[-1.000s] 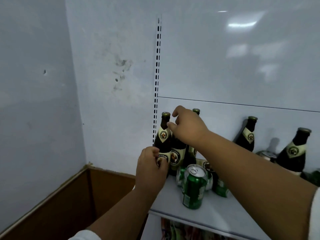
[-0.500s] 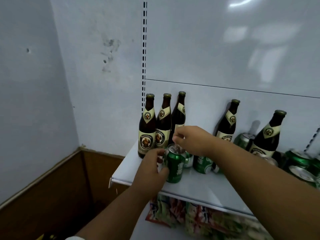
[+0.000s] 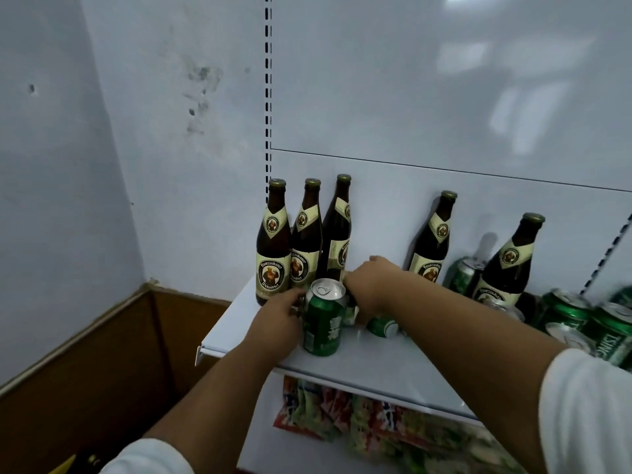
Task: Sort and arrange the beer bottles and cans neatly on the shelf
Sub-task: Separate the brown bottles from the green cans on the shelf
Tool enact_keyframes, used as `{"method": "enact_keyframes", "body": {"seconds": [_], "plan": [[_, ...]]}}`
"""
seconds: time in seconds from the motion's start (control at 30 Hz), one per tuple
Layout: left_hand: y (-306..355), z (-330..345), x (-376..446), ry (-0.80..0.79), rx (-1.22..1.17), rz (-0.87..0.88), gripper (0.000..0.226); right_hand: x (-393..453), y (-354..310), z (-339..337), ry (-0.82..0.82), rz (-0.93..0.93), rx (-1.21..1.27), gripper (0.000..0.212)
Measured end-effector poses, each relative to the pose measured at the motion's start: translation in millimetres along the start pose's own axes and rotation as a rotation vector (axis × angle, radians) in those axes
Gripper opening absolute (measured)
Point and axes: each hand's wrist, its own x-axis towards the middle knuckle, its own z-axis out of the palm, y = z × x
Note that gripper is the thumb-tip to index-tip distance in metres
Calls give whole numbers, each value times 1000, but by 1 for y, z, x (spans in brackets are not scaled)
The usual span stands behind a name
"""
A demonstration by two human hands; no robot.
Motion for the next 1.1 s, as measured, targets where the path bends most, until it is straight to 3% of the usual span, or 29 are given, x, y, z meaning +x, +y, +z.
{"method": "enact_keyframes", "body": {"seconds": [0.07, 0.23, 0.67, 0.8, 0.9, 1.0, 1.1], "plan": [[-7, 0, 3, -5, -4, 10, 47, 10, -4, 5, -25, 33, 33, 69], [-16, -6, 12, -3, -15, 41, 49, 19, -4, 1, -5, 48, 66, 61], [-26, -5, 35, -165, 57, 106, 31, 17, 24, -28, 210, 93, 751, 36], [-23, -1, 42, -235, -28, 53, 35, 18, 17, -26, 298, 97, 749, 34], [-18, -3, 48, -249, -221, -60, 32, 16, 18, -23, 302, 114, 793, 30], [-2, -12, 48, -235, -391, -95, 32, 5, 31, -17, 357, 219, 956, 16], [26, -24, 53, -157, -333, 18, 29, -10, 57, -7, 389, 392, 1006, 17]]}}
